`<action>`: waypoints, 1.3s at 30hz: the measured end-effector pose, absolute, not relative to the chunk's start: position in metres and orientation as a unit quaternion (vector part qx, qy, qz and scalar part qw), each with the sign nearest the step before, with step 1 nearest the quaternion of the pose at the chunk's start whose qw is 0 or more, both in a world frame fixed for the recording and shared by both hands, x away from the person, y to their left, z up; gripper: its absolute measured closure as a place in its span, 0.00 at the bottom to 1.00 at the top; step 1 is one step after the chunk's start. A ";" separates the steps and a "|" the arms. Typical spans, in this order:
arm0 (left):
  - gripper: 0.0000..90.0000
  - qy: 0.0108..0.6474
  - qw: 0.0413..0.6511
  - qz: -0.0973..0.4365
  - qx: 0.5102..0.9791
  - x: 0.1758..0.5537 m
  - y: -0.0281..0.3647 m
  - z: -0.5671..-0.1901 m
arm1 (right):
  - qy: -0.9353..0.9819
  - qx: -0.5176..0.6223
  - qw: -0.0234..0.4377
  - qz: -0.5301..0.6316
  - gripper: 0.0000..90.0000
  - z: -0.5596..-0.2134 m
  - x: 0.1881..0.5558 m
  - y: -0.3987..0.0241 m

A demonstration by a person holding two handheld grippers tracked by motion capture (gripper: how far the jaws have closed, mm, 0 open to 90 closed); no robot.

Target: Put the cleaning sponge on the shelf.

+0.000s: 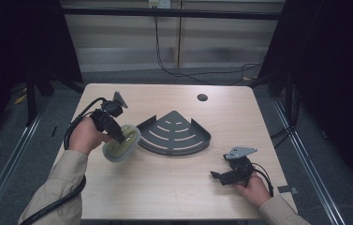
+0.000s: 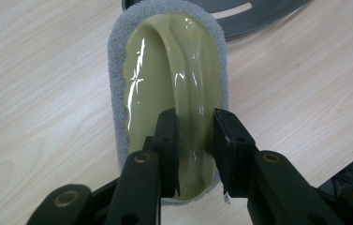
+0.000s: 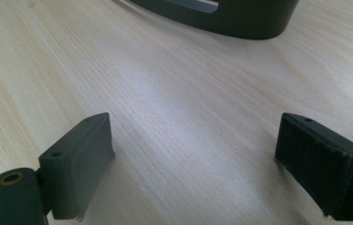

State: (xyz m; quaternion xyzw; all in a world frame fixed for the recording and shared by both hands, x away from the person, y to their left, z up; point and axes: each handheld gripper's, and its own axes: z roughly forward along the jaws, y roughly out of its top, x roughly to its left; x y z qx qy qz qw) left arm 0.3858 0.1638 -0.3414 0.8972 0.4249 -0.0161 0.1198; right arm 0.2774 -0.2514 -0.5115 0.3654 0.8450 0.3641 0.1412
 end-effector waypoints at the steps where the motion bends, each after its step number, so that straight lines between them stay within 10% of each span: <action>1: 0.80 0.425 0.119 -0.016 0.897 0.387 0.164 -0.341 | 0.845 0.365 0.141 0.364 0.12 -0.511 0.277 -0.251; 39: 0.80 0.392 0.121 -0.012 0.912 0.432 0.129 -0.324 | 0.845 0.366 0.140 0.363 0.12 -0.511 0.277 -0.251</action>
